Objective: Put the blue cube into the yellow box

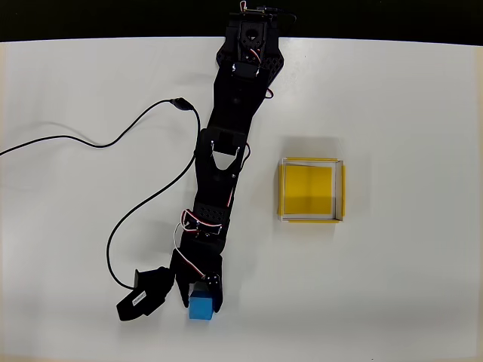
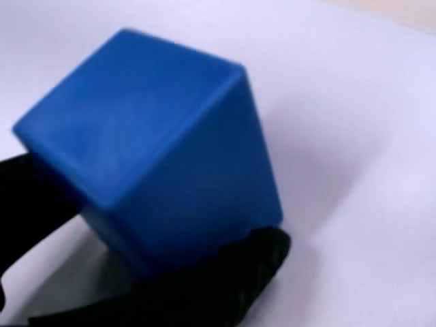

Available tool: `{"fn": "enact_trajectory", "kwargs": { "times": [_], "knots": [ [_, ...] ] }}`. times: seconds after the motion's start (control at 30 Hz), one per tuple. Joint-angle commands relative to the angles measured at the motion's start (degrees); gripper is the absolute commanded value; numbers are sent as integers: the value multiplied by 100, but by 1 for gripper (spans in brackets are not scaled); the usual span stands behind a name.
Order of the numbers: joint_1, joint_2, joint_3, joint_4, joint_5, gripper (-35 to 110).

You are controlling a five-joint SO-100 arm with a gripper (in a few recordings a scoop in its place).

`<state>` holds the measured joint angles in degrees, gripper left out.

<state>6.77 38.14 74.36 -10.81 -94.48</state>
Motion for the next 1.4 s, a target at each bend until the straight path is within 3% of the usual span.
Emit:
{"fn": "enact_trajectory", "kwargs": {
  "times": [0.0, 0.4, 0.93, 1.37],
  "knots": [
    [70, 439, -598, -325, -229, 24],
    [88, 958, -431, 44, -642, 17],
    [35, 3586, 853, 1002, -404, 17],
    [-580, 6548, 2654, 2979, 79, 17]
  ]
}}
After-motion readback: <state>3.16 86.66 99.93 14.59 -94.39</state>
